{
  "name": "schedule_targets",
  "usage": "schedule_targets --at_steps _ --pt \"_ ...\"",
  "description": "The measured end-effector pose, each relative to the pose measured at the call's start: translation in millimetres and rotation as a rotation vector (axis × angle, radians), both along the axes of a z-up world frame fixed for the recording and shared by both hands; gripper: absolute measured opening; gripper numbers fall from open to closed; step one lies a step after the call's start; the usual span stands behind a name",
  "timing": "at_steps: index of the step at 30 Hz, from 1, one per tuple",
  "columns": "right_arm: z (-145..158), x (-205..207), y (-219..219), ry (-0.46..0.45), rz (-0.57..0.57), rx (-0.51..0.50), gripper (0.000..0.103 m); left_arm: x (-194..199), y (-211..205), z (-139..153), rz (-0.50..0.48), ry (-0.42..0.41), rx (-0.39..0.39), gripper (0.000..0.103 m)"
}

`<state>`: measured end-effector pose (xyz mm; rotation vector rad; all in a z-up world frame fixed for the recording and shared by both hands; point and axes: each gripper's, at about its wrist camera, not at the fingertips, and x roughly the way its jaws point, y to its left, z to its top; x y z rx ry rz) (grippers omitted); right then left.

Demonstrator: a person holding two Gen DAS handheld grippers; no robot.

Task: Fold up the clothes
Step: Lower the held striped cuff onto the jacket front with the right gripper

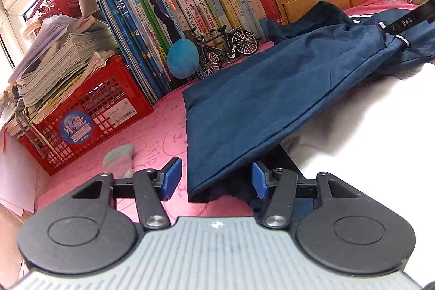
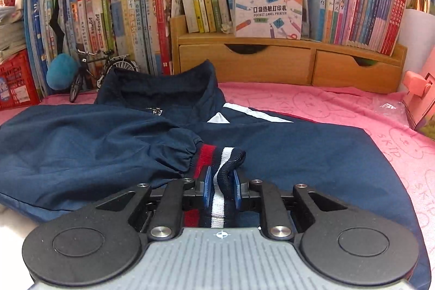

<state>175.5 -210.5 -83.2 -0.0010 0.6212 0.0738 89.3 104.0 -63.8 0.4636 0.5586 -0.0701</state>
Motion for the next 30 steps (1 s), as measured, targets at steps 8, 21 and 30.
schedule_targets --at_steps 8,21,30 --pt "-1.7 0.6 12.2 -0.009 0.017 -0.077 0.021 13.5 31.6 -18.4 0.174 -0.023 0.048 0.068" --pt "-2.0 0.6 11.2 -0.009 0.027 -0.08 0.021 -10.1 35.8 -3.1 0.089 -0.034 0.119 0.076" --pt "-2.3 0.8 9.8 -0.008 0.031 -0.071 0.022 1.0 32.0 -0.9 0.067 -0.028 0.236 0.092"
